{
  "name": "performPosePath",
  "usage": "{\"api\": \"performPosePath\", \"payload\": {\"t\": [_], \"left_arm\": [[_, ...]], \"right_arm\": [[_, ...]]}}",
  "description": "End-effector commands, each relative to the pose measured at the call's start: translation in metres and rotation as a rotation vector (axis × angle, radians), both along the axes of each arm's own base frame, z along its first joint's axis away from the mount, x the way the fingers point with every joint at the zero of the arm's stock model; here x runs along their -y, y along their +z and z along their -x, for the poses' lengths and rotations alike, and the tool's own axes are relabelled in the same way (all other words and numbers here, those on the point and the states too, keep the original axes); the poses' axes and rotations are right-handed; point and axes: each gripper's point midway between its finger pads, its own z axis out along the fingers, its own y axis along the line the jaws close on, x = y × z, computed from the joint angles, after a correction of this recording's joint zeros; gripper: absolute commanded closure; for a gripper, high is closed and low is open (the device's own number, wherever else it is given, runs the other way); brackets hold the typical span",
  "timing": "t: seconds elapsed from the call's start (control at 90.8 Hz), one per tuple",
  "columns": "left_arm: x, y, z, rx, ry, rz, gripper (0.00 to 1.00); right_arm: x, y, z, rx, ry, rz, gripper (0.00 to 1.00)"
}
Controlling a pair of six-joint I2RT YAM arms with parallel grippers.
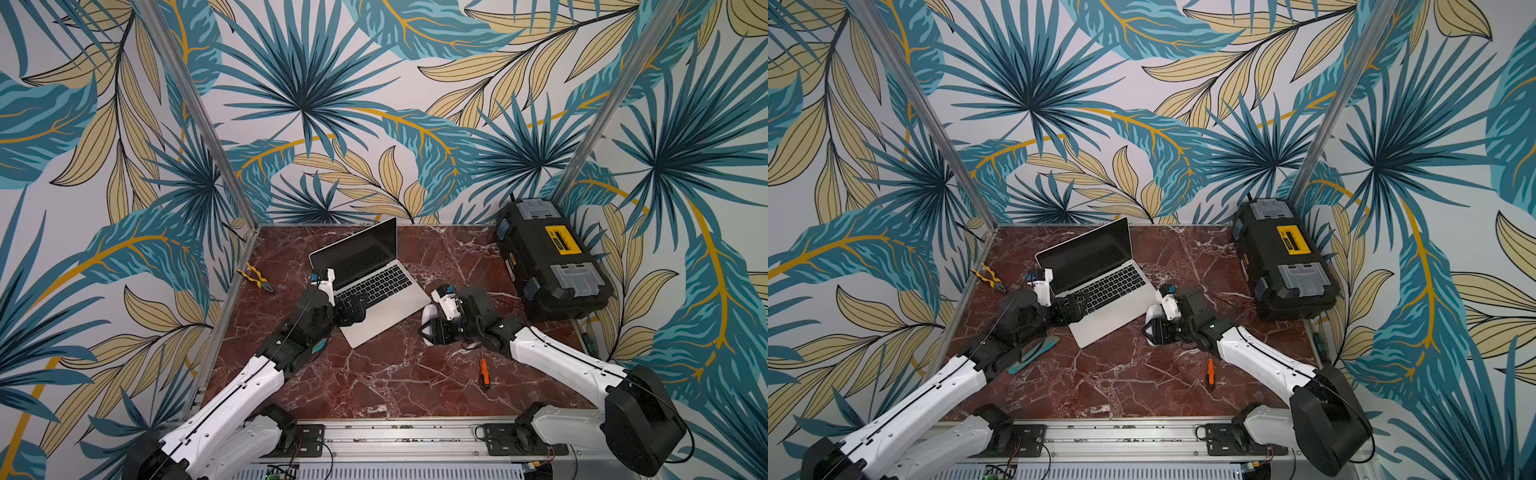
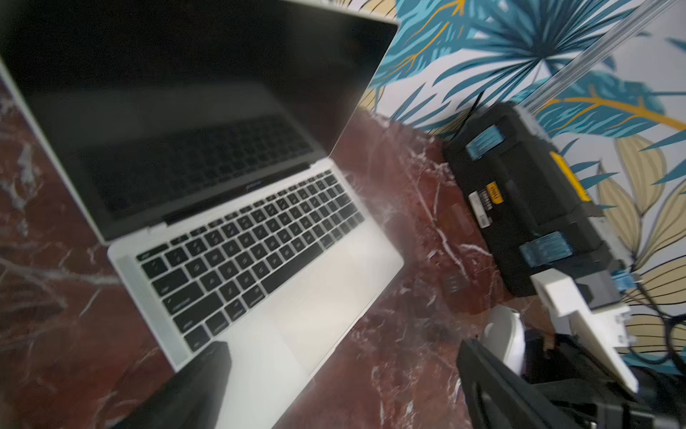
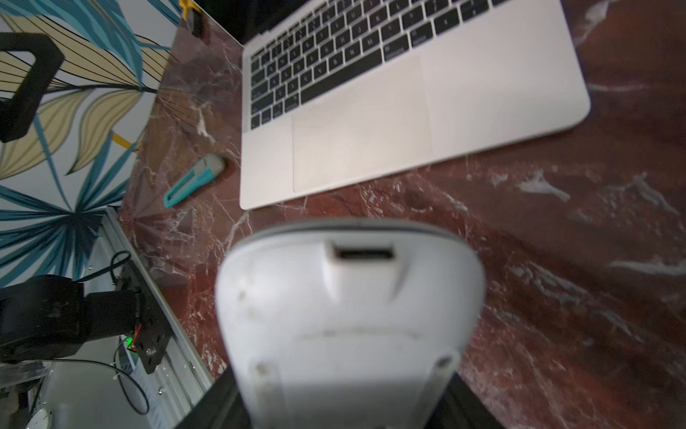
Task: Remove the wireless mouse receiver from the laptop
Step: Place the mouse at the center of the board.
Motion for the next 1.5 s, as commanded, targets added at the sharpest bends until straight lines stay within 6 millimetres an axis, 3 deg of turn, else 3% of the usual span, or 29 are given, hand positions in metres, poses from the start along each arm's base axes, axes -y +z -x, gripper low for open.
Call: {"api": "performPosePath", "payload": {"t": [0.0,0.209,0.573,0.749,0.98,1.124,1.245,1.377,1.487], "left_arm": [[-0.005,-0.012,0.003,-0.026,0.023,0.027,0.0],[-0.005,-0.034,0.004,-0.074,0.017,0.044,0.0],[-0.008,-0.042,0.006,-0.115,0.005,0.017,0.0],[-0.01,-0.048,0.005,-0.134,0.021,0.022,0.0],[-0.012,-0.049,0.002,-0.155,0.037,0.006,0.0],[-0.022,-0.05,0.0,-0.181,0.094,-0.017,0.0],[-0.038,-0.062,0.002,-0.26,0.173,-0.017,0.0],[-0.047,-0.07,0.0,-0.302,0.212,-0.024,0.05],[-0.059,-0.078,-0.005,-0.311,0.26,-0.073,0.1]], "right_arm": [[0.029,-0.038,0.02,-0.077,-0.057,0.187,0.53],[0.043,-0.076,0.056,-0.129,-0.028,0.358,0.52],[0.045,-0.108,0.076,-0.161,0.042,0.518,0.44],[0.04,-0.106,0.075,-0.141,0.056,0.524,0.29],[0.024,-0.082,0.062,-0.079,0.079,0.491,0.17],[0.006,-0.043,0.045,0.015,0.084,0.414,0.16],[-0.008,-0.003,0.015,0.121,0.047,0.333,0.17],[-0.005,0.005,-0.037,0.151,-0.043,0.293,0.22],[0.006,0.003,-0.088,0.159,-0.153,0.258,0.2]]}}
